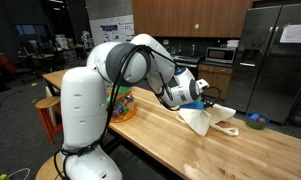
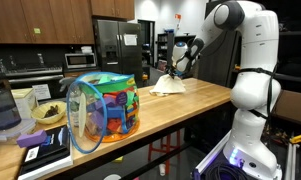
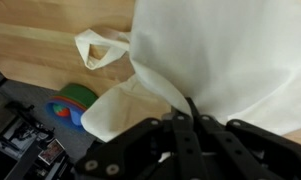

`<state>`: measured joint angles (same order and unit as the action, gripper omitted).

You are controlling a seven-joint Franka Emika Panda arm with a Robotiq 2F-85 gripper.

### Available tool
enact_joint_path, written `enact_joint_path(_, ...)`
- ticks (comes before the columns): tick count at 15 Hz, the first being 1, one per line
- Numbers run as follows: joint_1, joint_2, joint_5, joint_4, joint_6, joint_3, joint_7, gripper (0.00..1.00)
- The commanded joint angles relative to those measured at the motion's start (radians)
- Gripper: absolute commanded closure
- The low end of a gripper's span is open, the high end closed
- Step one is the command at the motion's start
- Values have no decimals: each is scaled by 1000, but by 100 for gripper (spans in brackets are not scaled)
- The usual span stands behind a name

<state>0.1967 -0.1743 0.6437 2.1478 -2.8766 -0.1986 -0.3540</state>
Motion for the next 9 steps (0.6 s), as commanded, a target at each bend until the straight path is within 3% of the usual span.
enact_joint_path(1,-25,-59,1,-80,-53,24,-4,99)
enact_joint_path(5,-24,-71,-98,-104,-68,126,80,99)
enact_joint_path(6,-66,-67,-203,-95,-71,121,167,99)
enact_joint_path(8,-73,-63,-355,-95,-54,190,292,99)
enact_joint_path(9,-20,-65,-409,-109,-32,282,345,99)
